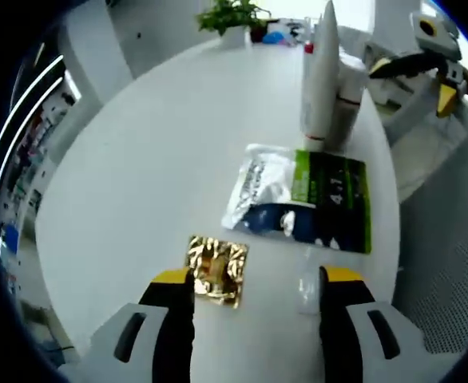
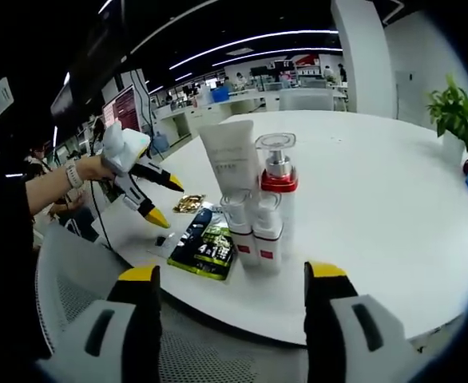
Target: Arrange the skincare products in the storage area until every visible bottle or jar stands upright without overlapping.
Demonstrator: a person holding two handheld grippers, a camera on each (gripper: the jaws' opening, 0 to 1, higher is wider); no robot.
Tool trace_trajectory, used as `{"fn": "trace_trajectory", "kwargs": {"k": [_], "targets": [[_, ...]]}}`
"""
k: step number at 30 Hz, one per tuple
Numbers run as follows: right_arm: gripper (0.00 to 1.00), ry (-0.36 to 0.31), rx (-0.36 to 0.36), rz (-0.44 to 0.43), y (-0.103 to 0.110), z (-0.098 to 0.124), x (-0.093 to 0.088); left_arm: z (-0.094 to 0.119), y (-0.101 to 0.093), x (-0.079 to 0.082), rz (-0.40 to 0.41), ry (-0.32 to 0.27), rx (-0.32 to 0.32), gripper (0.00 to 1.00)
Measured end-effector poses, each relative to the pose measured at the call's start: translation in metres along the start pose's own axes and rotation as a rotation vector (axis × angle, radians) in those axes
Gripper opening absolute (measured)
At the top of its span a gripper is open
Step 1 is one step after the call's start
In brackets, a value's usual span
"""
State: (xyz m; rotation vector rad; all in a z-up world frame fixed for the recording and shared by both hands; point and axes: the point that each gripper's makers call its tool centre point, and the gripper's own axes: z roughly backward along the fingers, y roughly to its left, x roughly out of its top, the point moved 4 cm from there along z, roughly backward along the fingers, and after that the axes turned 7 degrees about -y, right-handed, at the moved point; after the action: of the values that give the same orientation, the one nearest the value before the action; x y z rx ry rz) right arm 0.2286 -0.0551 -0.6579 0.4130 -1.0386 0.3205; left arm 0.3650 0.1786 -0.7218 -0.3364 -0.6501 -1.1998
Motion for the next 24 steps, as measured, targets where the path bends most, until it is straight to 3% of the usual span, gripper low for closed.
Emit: {"fn": "trace_trajectory", "kwargs": {"k": [13, 17, 24], "targets": [[0.78, -0.031, -0.011, -0.039, -0.003, 0.002, 0.002, -0.015, 0.019, -0.001, -0.020, 0.028, -0.039, 0.59], [0.78, -0.027, -0.023, -0.032, -0.005, 0.001, 0.002, -0.019, 0.018, 0.001, 0.018, 0.007, -0.080, 0.59], [0.78, -0.026, -0.032, -0.033, -0.006, 0.001, 0.002, -0.025, 0.028, -0.004, 0.013, 0.031, -0.085, 0.60]]}}
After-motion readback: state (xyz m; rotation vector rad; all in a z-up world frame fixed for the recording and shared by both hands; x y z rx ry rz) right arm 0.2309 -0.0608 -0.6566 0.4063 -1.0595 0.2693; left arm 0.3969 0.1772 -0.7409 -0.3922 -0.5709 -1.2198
